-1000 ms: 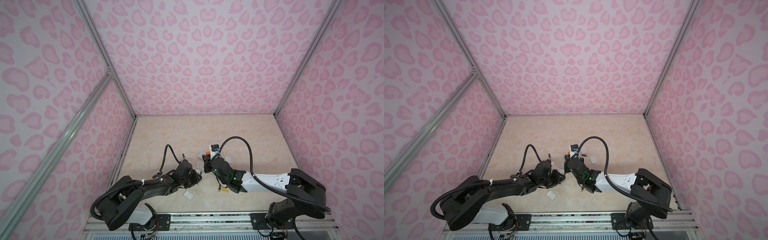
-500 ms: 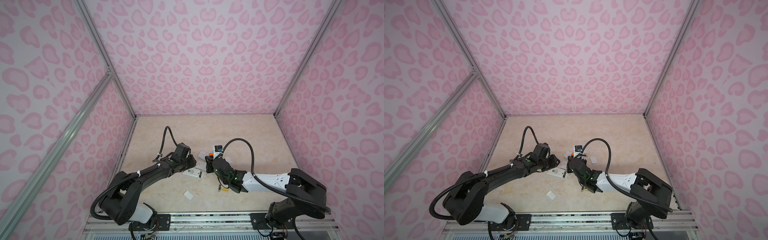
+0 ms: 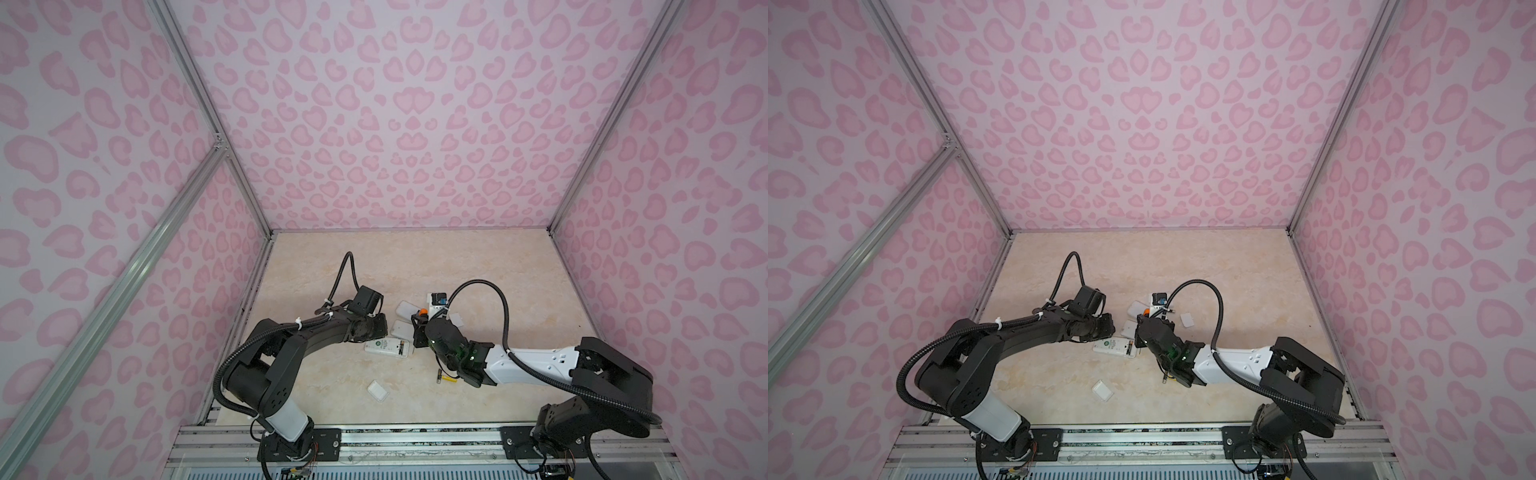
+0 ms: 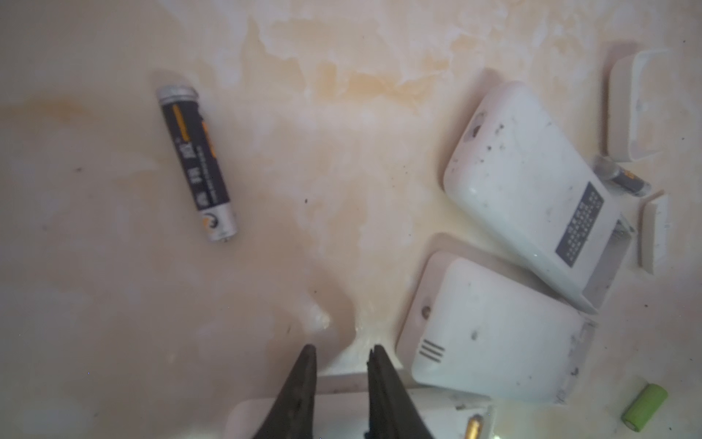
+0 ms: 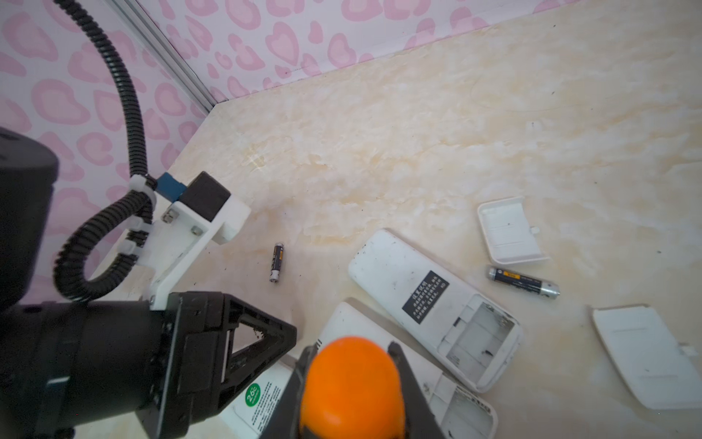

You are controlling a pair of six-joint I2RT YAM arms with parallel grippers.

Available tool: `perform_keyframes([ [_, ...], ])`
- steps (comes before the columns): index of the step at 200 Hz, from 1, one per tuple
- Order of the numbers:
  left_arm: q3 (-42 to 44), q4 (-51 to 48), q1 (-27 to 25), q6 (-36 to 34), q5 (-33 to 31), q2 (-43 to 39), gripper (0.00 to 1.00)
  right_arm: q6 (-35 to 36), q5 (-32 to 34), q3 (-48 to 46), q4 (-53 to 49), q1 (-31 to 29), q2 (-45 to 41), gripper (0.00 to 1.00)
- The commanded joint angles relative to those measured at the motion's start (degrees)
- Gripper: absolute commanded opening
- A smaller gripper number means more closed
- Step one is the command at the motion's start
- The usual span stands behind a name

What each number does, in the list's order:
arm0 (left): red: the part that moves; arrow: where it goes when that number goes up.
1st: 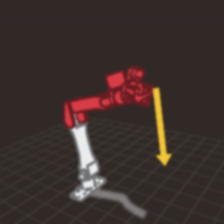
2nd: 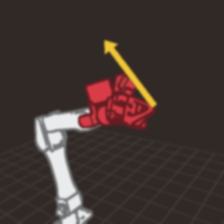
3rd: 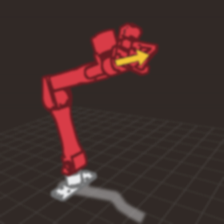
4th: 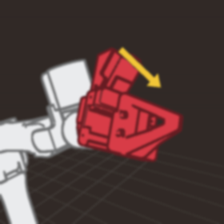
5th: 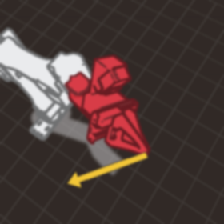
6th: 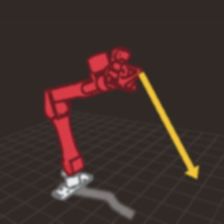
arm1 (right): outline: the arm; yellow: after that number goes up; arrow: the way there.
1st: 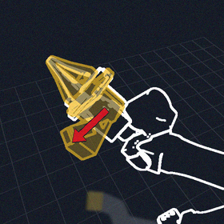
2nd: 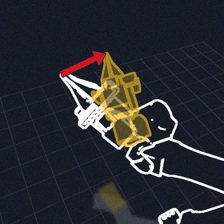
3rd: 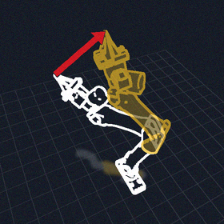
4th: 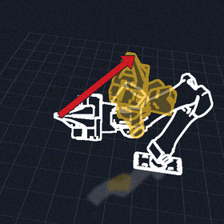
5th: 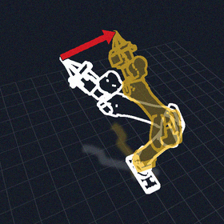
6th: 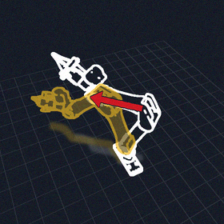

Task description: Unload the batteries from the remote control

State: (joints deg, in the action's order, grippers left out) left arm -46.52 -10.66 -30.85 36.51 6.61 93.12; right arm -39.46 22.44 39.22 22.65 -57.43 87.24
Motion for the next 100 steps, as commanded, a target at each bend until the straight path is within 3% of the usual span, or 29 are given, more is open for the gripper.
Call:
perform_keyframes([
  [1, 1.9, -1.1, -0.1, 1.3, 0.8, -3.2, 0.28, -0.3, 0.1, 0.2, 0.9, 0.5, 0.6, 0.00],
  [60, 1.7, -4.9, 0.5, 1.1, -1.3, -13.1, 0.35, 0.6, -1.9, 0.8, 4.6, 1.2, 2.0, 0.00],
  [64, 1.8, -5.1, 0.7, 1.1, -1.4, -13.8, 0.40, 0.4, -1.9, 0.7, 4.9, 1.2, 2.1, 0.00],
  [100, 5.5, -4.3, 2.5, 1.9, 1.6, -18.4, 0.44, 1.7, -3.3, -0.3, 11.0, 0.8, 3.7, 0.00],
])
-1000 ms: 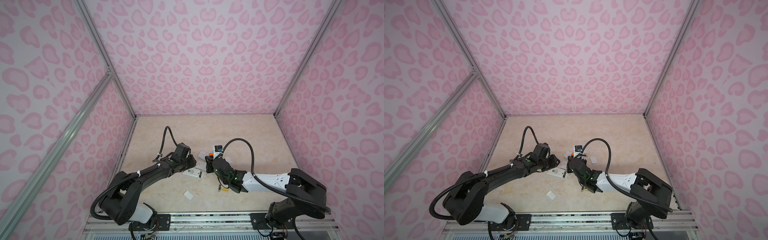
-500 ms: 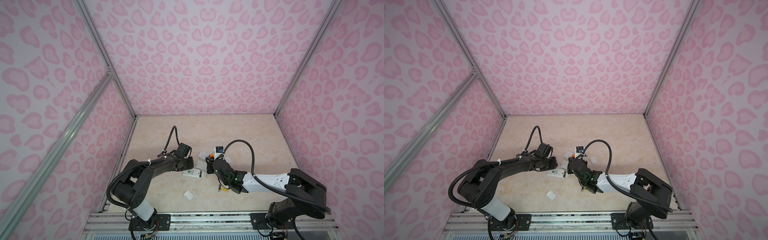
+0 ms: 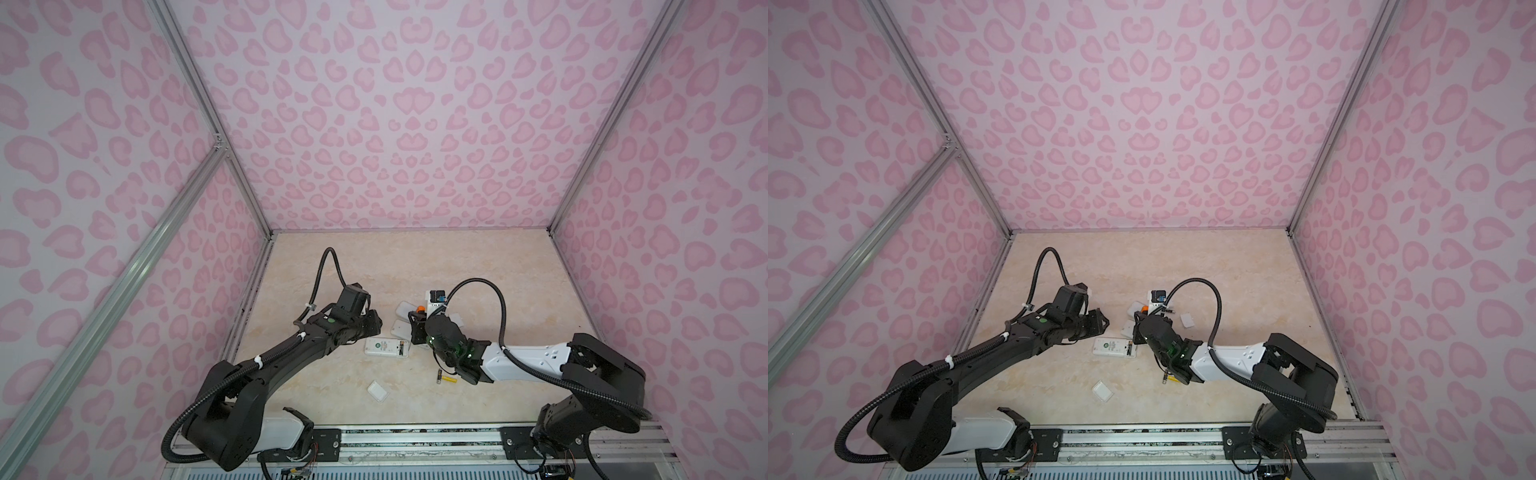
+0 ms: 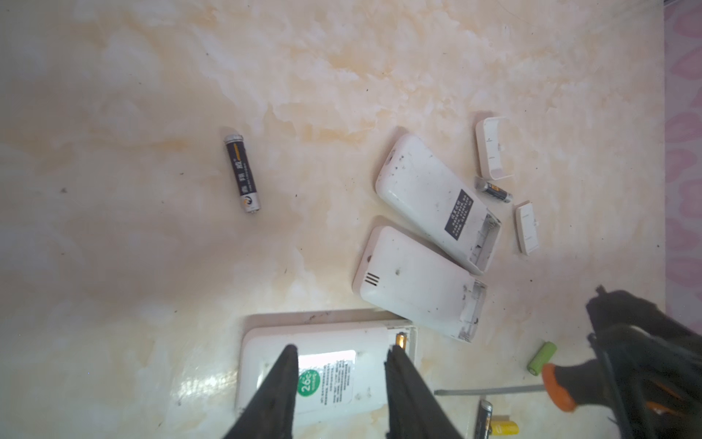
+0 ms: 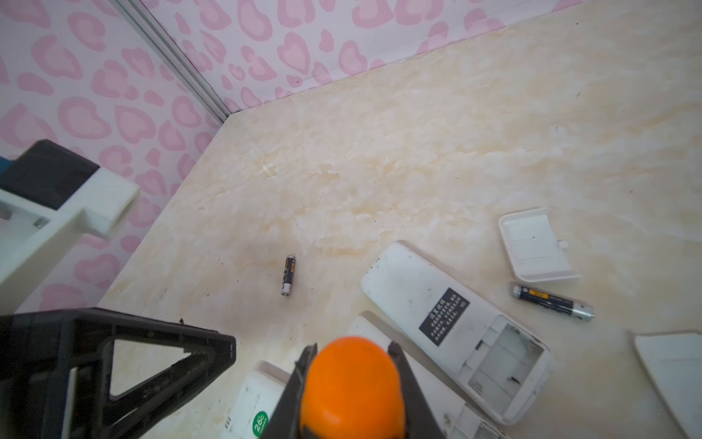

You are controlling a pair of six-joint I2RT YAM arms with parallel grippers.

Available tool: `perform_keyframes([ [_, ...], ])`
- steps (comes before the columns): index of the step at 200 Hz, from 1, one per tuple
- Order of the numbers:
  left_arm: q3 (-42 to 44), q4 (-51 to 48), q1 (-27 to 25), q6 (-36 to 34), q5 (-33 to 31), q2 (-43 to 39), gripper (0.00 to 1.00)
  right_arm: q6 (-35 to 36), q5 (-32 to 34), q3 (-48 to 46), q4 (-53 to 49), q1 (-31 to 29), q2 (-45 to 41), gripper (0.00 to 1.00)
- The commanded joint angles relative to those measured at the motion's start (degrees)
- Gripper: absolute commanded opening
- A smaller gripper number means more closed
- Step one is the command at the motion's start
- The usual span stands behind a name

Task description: Unload the batteries from the remote control

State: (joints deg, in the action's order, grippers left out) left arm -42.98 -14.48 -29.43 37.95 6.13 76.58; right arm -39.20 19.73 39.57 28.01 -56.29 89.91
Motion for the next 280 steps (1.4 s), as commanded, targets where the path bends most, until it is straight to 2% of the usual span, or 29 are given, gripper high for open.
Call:
perform_keyframes([
  [1, 2.1, -0.5, 1.1, 0.5, 2.1, -1.9, 0.44, 1.5, -0.6, -0.6, 5.7, -0.4, 1.1, 0.00],
  [50, 5.5, 2.1, 4.9, 0.0, 5.7, -1.5, 0.46, 7.4, -1.1, -1.5, 15.1, -2.0, 5.2, 0.00],
  [119, 5.9, 3.4, 6.1, -0.8, 7.3, 1.8, 0.48, 11.8, -3.1, -3.9, 24.0, -2.6, 7.2, 0.00],
  [233, 7.3, 4.4, 6.2, -0.6, 7.9, 3.5, 0.48, 16.4, -7.9, -5.3, 30.1, -2.6, 11.3, 0.00],
  [280, 8.1, 4.6, 6.2, -0.5, 8.2, 3.7, 0.48, 18.5, -7.9, -7.4, 32.4, -2.5, 10.7, 0.00],
])
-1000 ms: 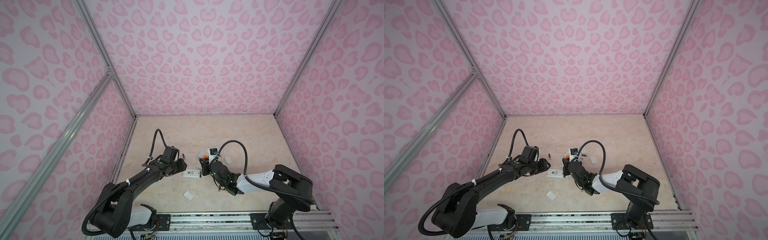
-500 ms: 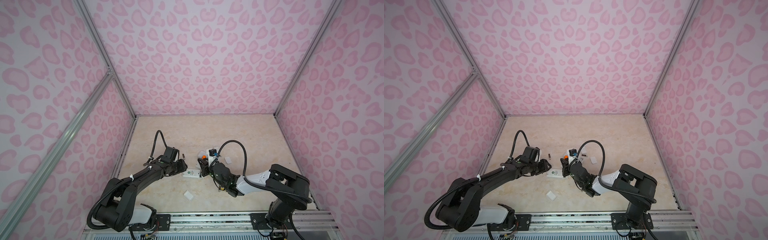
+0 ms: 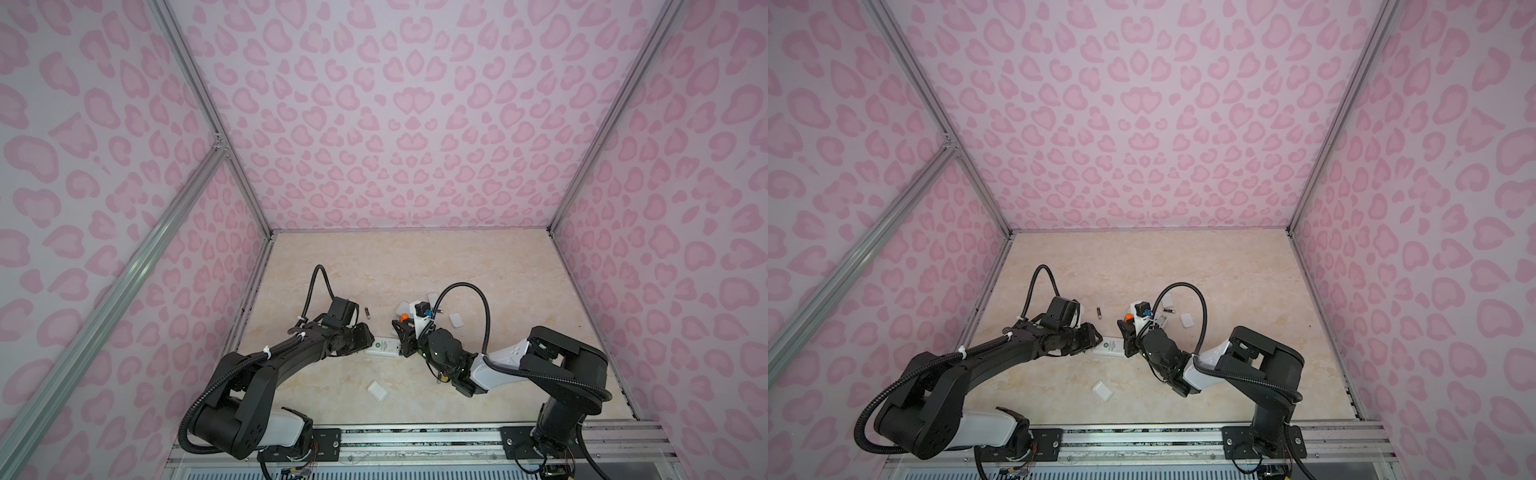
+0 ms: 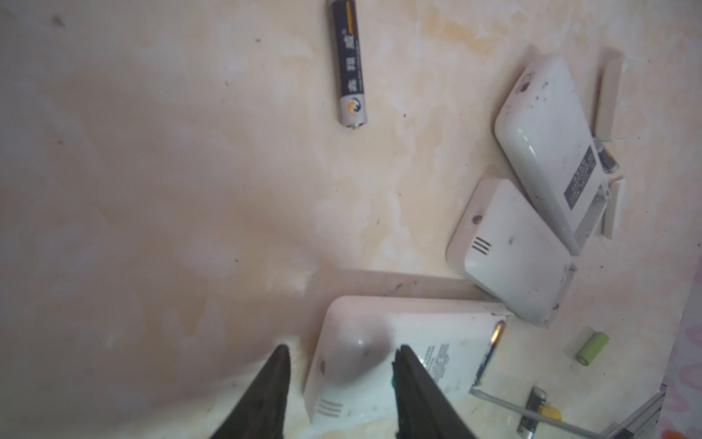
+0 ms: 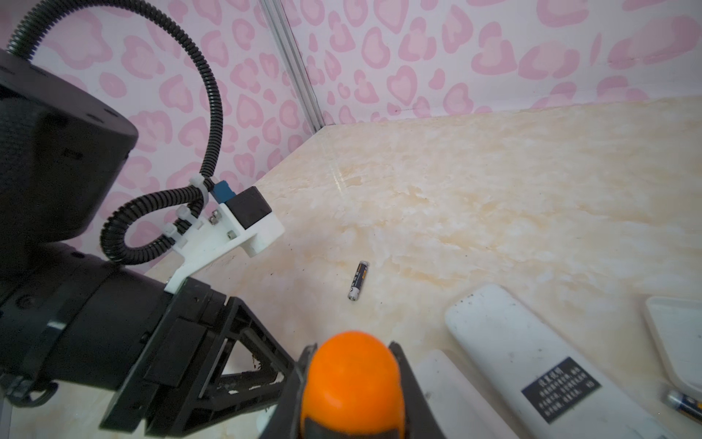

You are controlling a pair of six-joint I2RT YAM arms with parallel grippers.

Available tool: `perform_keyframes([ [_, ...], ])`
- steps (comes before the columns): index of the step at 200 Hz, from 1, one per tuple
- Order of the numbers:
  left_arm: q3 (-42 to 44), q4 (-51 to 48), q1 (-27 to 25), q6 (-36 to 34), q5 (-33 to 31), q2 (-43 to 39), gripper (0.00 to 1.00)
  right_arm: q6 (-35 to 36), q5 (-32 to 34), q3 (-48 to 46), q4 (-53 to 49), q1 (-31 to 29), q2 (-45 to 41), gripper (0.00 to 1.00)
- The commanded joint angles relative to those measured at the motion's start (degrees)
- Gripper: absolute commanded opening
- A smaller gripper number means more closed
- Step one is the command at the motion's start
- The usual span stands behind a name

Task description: Unload the batteries from the remote control

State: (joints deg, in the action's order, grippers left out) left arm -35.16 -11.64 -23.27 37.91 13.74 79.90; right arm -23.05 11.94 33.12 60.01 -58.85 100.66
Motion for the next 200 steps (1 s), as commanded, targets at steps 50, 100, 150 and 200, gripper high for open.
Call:
perform_keyframes([
  [50, 0.2, 1.8, 0.1, -0.3, 0.9, 0.5, 0.48, 4.4, -1.6, -0.4, 0.9, 0.1, -0.6, 0.00],
  [100, 0.0, 1.9, 0.1, -0.3, 1.4, 0.9, 0.48, 6.7, -3.0, 0.2, 1.9, 0.4, 1.0, 0.00],
  [150, 0.2, 4.3, 0.1, 0.3, 3.6, 2.4, 0.49, 6.8, -3.8, 0.0, 2.5, 0.8, 2.1, 0.00],
  [200, 0.7, 5.9, 0.0, 0.4, 5.4, 1.4, 0.51, 7.8, -4.7, -0.3, 1.7, 0.8, 3.6, 0.00],
])
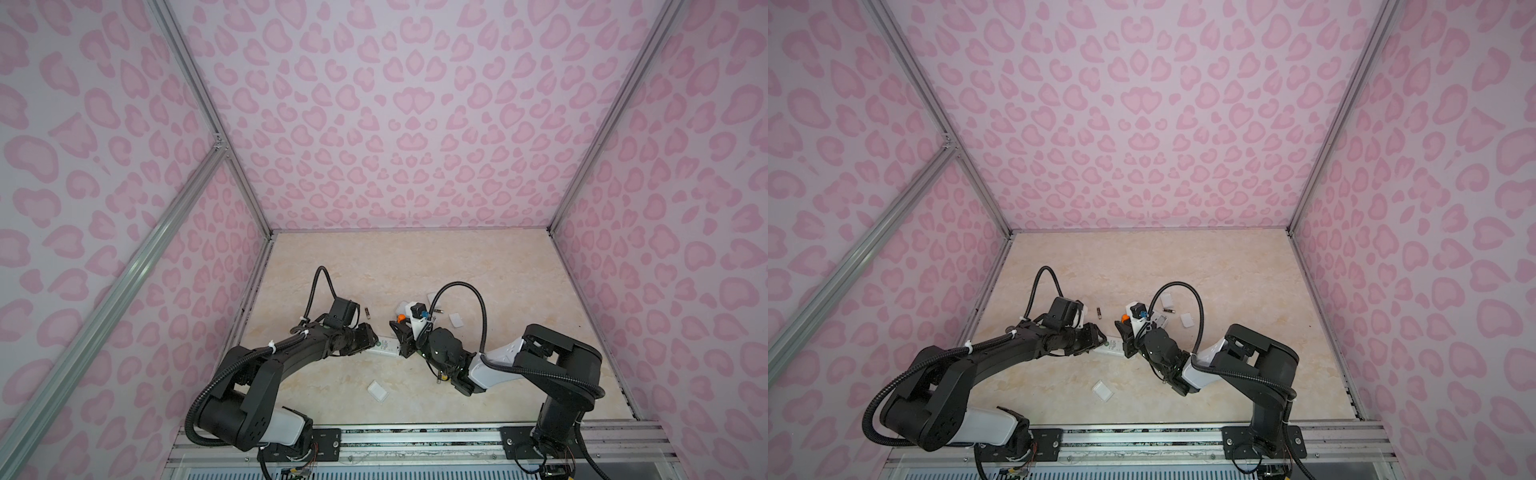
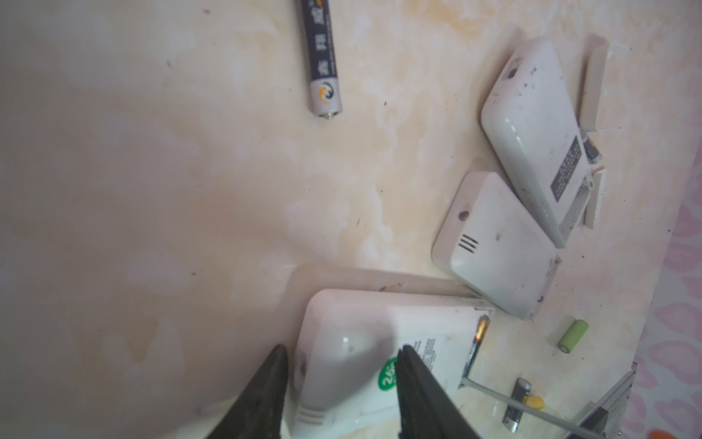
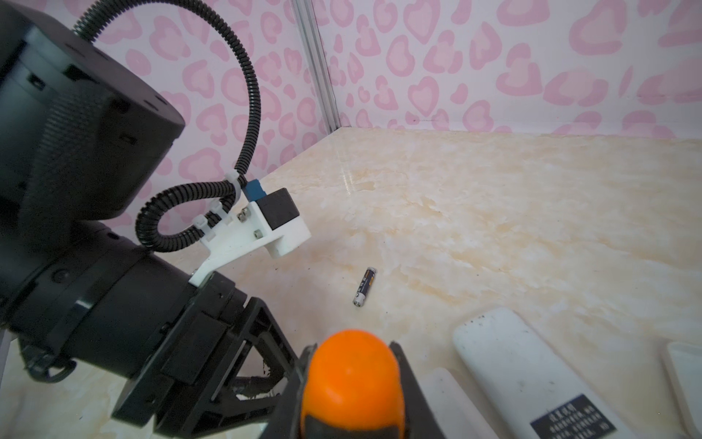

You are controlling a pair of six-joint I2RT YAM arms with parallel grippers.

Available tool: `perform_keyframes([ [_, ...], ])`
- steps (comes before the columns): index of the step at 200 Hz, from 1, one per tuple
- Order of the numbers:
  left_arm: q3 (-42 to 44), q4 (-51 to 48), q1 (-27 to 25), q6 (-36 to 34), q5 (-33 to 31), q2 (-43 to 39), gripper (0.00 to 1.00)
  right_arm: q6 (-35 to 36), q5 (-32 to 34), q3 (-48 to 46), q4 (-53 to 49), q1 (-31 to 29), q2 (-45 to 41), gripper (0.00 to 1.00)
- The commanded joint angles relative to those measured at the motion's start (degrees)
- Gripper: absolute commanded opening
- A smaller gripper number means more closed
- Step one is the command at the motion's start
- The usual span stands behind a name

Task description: Unload the batteries from the remote control

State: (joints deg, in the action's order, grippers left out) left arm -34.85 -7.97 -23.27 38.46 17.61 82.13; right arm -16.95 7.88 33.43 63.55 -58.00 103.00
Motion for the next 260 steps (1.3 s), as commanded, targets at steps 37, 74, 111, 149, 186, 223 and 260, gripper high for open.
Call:
perform_keyframes([
  [37, 1.5, 3.5, -0.2, -0.5, 2.0, -0.8, 0.52, 3.9, -3.2, -1.8, 1.7, -0.1, 2.7, 0.00],
  [74, 1.7, 3.8, -0.5, -0.4, 2.2, 1.7, 0.51, 4.1, -3.2, -2.5, 3.1, -0.1, 2.0, 0.00],
  [111, 0.5, 2.4, -0.6, -1.3, 1.3, 3.3, 0.47, 4.3, 3.3, 2.0, -12.7, -0.7, -1.4, 0.00],
  [149, 0.4, 2.0, -0.6, -2.1, 0.6, 4.8, 0.46, 5.3, 4.4, 6.2, -23.6, -0.8, -1.6, 0.00],
  [186, 0.6, 2.0, -0.6, -2.4, 0.1, 5.0, 0.45, 5.3, 1.1, 9.1, -26.5, -0.8, -0.7, 0.00],
  [223, 0.9, 2.1, -0.6, -2.5, 0.2, 4.4, 0.45, 6.2, 1.2, 13.2, -31.8, -0.9, 0.3, 0.00],
  [260, 1.0, 2.3, -0.7, -2.6, 0.4, 4.7, 0.45, 7.1, 0.9, 17.1, -37.4, -0.8, 1.4, 0.00],
])
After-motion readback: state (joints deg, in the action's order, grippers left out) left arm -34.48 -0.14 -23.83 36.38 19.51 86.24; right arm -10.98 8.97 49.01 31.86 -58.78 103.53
